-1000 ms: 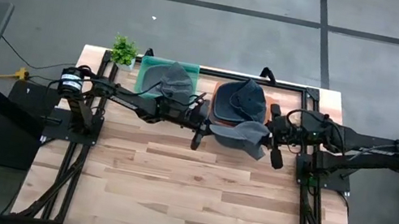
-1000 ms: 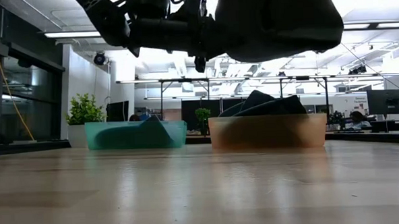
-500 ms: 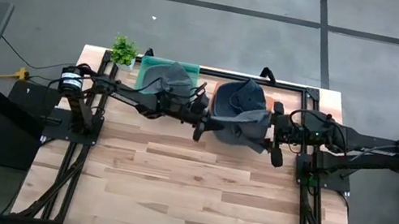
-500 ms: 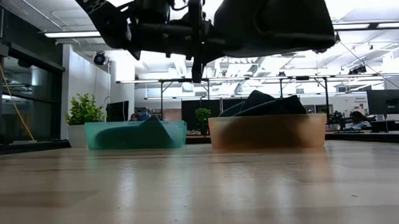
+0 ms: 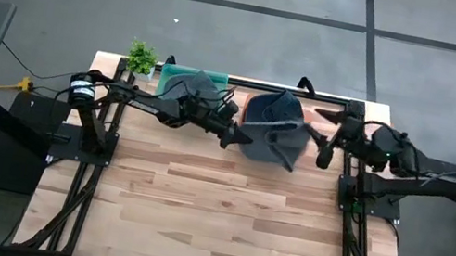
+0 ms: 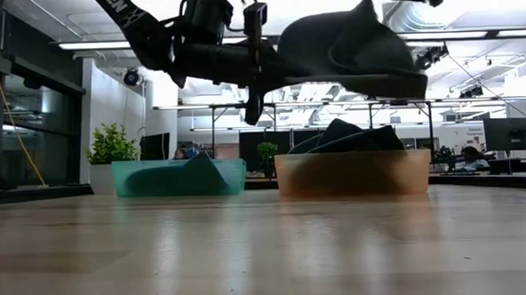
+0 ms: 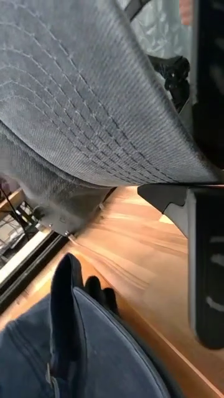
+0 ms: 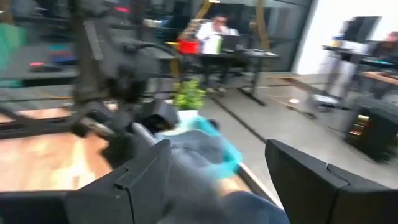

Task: Pick & Place hat
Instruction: Put the gray cap into the green bin

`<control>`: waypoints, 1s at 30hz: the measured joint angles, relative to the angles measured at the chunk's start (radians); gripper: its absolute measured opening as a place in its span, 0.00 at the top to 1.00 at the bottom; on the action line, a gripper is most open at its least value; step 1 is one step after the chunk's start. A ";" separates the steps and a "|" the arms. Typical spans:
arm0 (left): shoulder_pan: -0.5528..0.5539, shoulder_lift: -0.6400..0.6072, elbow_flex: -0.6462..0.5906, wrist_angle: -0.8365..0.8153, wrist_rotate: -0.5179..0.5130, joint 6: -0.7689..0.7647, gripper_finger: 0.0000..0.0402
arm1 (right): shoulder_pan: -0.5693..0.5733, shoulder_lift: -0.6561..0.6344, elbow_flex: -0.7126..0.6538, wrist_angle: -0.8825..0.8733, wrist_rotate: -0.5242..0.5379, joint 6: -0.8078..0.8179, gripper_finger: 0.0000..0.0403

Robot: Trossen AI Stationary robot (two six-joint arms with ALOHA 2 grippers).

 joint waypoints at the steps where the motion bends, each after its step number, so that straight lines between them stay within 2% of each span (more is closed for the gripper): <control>1: 0.009 0.000 0.000 -0.001 0.017 -0.011 0.99 | 0.000 -0.015 0.000 -0.016 0.030 0.000 0.36; 5: 0.050 -0.024 0.000 -0.039 0.069 -0.029 0.99 | 0.000 -0.066 0.000 -0.091 0.092 0.003 0.36; 12: 0.128 -0.104 0.000 -0.165 0.154 -0.027 0.99 | 0.000 -0.103 0.000 -0.222 0.097 0.064 0.36; 17: 0.207 -0.195 0.001 -0.345 0.211 -0.005 0.99 | 0.000 -0.103 0.000 -0.274 0.093 0.086 0.36; 20: 0.274 -0.272 -0.002 -0.521 0.227 0.028 0.99 | 0.000 -0.103 0.000 -0.294 0.087 0.114 0.36; 25: 0.377 -0.356 -0.001 -0.725 0.255 0.078 0.99 | 0.000 -0.103 0.000 -0.301 0.071 0.125 0.36; 30: 0.477 -0.393 0.001 -0.812 0.296 0.097 0.99 | 0.000 -0.103 0.000 -0.301 0.072 0.125 0.36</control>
